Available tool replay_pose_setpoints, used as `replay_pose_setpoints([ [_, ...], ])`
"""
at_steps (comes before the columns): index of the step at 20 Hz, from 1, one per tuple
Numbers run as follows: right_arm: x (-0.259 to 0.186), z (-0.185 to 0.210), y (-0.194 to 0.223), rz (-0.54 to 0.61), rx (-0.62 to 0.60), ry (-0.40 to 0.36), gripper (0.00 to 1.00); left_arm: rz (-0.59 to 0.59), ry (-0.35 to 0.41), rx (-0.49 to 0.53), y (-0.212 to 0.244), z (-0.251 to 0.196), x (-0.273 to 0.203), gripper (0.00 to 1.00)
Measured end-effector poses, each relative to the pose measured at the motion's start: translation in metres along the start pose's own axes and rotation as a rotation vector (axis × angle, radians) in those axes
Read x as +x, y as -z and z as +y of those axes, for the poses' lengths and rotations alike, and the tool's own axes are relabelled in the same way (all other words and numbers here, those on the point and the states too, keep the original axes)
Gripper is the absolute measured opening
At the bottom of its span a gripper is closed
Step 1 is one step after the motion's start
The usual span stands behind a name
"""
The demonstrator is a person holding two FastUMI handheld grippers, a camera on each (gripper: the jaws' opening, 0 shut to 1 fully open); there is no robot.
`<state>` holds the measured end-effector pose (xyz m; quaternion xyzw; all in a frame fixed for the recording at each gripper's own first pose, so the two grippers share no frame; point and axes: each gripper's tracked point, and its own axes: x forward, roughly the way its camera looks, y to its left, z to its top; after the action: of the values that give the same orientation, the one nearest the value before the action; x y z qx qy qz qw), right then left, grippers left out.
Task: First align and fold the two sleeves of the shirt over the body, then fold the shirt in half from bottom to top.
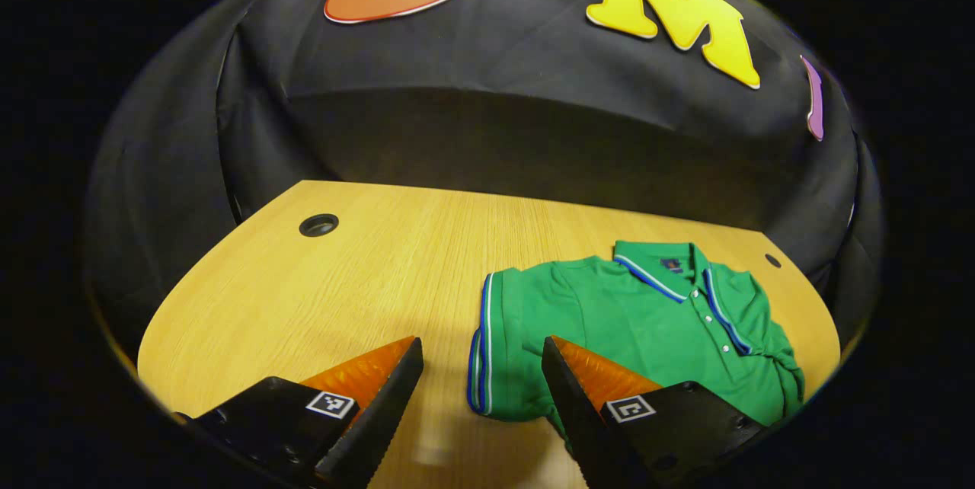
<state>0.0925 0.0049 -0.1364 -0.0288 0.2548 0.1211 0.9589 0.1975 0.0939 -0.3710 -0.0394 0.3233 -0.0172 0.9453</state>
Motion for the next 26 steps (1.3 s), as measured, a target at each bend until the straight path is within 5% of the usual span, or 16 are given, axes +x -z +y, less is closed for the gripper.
replay_pose_setpoints([
  [8,0.003,-0.004,0.003,0.013,0.044,0.003,0.96,0.066,-0.007,0.045,0.019,0.003,0.019,0.91],
  [9,0.005,-0.003,0.004,0.014,0.044,-0.001,0.96,0.064,-0.019,0.049,0.018,0.005,0.021,0.73],
  [10,0.007,-0.002,0.004,0.016,0.045,-0.004,0.96,0.066,-0.023,0.051,0.017,0.004,0.021,0.77],
  [11,0.007,-0.002,0.005,0.016,0.051,-0.009,0.96,0.069,-0.017,0.054,0.017,0.001,0.021,0.52],
  [14,0.013,-0.006,0.008,0.024,0.083,-0.007,0.96,0.077,0.021,0.057,0.014,-0.014,0.023,0.15],
  [16,0.013,-0.011,0.009,0.023,0.101,0.002,0.96,0.087,0.05,0.055,0.011,-0.025,0.021,0.07],
  [26,-0.001,-0.027,0.009,-0.011,0.156,0.025,0.96,-0.002,0.033,0.113,-0.06,-0.071,-0.016,0.07],
])
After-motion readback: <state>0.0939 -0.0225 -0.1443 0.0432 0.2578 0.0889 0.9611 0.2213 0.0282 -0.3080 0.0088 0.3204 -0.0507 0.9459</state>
